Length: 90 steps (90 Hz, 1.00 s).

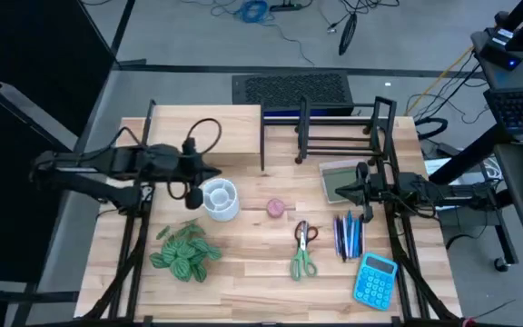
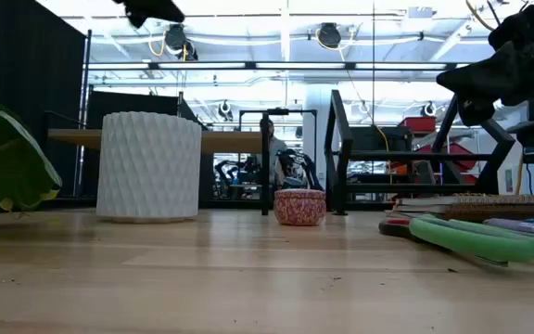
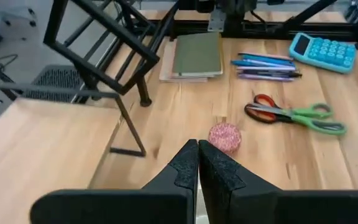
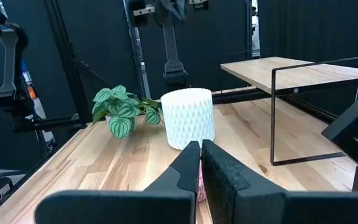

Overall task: Stock shelves
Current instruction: Put the white pen holder on the shelf

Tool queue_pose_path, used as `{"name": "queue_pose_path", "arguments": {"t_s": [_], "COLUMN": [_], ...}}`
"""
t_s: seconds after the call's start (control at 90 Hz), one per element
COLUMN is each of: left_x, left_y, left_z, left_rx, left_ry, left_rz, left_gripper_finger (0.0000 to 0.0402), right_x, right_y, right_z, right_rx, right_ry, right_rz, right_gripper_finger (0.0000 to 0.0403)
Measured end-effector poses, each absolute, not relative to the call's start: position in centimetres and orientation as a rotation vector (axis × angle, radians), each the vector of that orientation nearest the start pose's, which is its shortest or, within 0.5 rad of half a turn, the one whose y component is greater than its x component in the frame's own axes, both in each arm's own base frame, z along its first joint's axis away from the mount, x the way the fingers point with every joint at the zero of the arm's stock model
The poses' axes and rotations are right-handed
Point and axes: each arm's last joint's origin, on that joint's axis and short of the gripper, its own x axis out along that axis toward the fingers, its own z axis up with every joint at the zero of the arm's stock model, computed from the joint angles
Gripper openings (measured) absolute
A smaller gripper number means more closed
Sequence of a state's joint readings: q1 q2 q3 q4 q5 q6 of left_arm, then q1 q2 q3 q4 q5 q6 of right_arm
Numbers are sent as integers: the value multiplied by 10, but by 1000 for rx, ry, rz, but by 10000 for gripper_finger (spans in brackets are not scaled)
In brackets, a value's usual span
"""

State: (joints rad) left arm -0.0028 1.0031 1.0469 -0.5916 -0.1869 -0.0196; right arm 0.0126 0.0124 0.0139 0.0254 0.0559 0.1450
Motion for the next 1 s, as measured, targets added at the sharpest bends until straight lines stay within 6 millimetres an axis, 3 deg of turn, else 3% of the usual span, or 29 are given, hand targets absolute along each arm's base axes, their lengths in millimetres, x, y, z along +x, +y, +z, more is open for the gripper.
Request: {"name": "queue_pose_path", "arguments": {"t_s": [0.156,0.322,0.456,0.567,0.767,1.0], "left_x": [216,222,226,232,248,254], "left_y": [10,16,21,25,27,29], "left_z": [353,356,343,326,295,272], "left_rx": [30,-27,-111,-176,-164,-157], "left_ry": [602,689,828,959,1182,1292], "left_rz": [209,252,295,347,386,404], "left_gripper_finger": [25,103,173,208,211,189], "right_x": [98,98,98,98,98,98], "right_y": [0,0,0,0,0,0], "right_z": [170,170,170,170,170,170], "right_rx": [146,146,146,146,146,146], "right_ry": [-30,-30,-30,-30,-30,-30], "right_rz": [-41,-41,-41,-41,-41,-41], "right_gripper_finger": [0,0,0,0,0,0]}}
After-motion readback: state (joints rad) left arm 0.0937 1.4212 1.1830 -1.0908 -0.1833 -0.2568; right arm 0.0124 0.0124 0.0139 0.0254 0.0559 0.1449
